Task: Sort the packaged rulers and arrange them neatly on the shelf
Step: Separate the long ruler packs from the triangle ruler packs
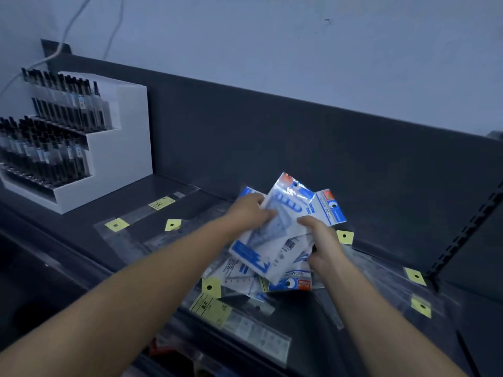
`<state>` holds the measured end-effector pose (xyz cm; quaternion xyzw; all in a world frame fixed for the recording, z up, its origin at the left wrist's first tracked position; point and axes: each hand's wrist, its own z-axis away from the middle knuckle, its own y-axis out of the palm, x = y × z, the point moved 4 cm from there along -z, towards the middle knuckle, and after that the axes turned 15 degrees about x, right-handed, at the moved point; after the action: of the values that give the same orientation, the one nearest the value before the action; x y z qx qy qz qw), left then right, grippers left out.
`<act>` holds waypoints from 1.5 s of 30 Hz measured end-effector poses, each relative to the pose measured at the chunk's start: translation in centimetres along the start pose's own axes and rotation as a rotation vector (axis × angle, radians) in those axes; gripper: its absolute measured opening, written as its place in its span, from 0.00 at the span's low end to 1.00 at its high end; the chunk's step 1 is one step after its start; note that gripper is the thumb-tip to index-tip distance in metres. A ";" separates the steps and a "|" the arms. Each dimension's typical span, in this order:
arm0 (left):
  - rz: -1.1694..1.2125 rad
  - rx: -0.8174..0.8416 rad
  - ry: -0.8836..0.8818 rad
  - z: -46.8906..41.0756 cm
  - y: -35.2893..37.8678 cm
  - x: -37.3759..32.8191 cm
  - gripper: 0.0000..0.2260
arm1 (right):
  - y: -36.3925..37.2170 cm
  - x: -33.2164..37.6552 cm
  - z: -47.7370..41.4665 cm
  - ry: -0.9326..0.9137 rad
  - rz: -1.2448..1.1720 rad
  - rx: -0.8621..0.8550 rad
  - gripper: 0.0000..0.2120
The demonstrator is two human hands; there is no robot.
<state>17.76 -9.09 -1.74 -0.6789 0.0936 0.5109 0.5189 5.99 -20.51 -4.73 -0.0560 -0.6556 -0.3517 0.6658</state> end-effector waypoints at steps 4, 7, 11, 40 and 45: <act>-0.151 0.026 -0.032 -0.3 2.2 -0.2 0.14 | -0.1 -0.1 0.5 -0.022 0.067 0.059 0.18; -0.178 0.046 -0.011 0.4 1.5 -0.9 0.12 | -1.3 0.5 0.7 -0.011 0.113 -0.069 0.16; -0.476 0.506 -0.149 2.6 0.1 -0.6 0.16 | -3.6 1.6 1.0 -0.004 0.054 -0.164 0.13; 0.676 -0.150 0.037 -0.9 -0.4 -2.5 0.03 | -4.5 1.4 1.3 -0.006 -0.016 -0.064 0.18; 0.610 -0.010 -0.044 -0.7 2.7 -1.9 0.19 | -4.2 2.1 1.5 -0.060 -0.040 -0.047 0.19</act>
<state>15.48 -11.59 -1.95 -0.6107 0.2796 0.6582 0.3401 2.30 -23.66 -4.21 -0.0690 -0.6677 -0.3787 0.6372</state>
